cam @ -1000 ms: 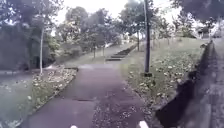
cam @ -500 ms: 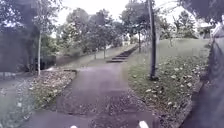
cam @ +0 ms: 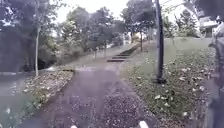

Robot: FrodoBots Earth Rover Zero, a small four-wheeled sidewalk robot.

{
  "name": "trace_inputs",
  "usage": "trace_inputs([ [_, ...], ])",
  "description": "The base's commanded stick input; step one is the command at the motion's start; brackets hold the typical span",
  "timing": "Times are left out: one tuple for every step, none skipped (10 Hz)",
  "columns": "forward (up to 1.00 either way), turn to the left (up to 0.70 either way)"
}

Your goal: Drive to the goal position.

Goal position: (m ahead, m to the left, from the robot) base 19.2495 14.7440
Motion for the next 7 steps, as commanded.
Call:
trace_inputs([
  [0.70, 0.00],
  [0.70, 0.00],
  [0.70, 0.00],
  [0.70, 0.00],
  [0.70, 0.24],
  [0.70, 0.35],
  [0.70, 0.35],
])
